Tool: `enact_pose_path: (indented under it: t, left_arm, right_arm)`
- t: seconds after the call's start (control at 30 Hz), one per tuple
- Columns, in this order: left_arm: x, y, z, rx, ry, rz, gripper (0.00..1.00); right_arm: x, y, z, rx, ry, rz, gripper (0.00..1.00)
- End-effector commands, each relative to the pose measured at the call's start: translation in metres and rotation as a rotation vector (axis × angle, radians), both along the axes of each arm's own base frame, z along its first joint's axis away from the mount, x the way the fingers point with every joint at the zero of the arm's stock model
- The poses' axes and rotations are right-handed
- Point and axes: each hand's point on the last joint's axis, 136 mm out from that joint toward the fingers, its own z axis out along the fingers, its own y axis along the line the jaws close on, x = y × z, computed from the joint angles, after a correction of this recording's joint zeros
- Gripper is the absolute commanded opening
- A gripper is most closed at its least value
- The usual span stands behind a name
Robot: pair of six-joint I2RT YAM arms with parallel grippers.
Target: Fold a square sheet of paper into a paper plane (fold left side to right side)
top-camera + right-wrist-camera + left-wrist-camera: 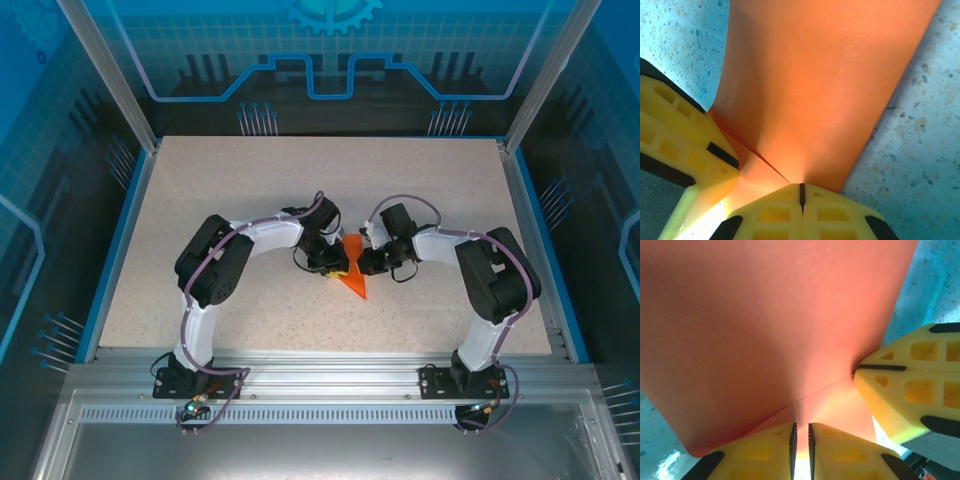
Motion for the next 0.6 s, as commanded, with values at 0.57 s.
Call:
enact_pose_path:
  t: [0.57]
  left_arm:
    - [-0.013, 0.017, -0.042, 0.127, 0.053, 0.010, 0.18]
  right_arm:
    - [-0.024, 0.002, 0.053, 0.052, 0.003, 0.012, 0.30]
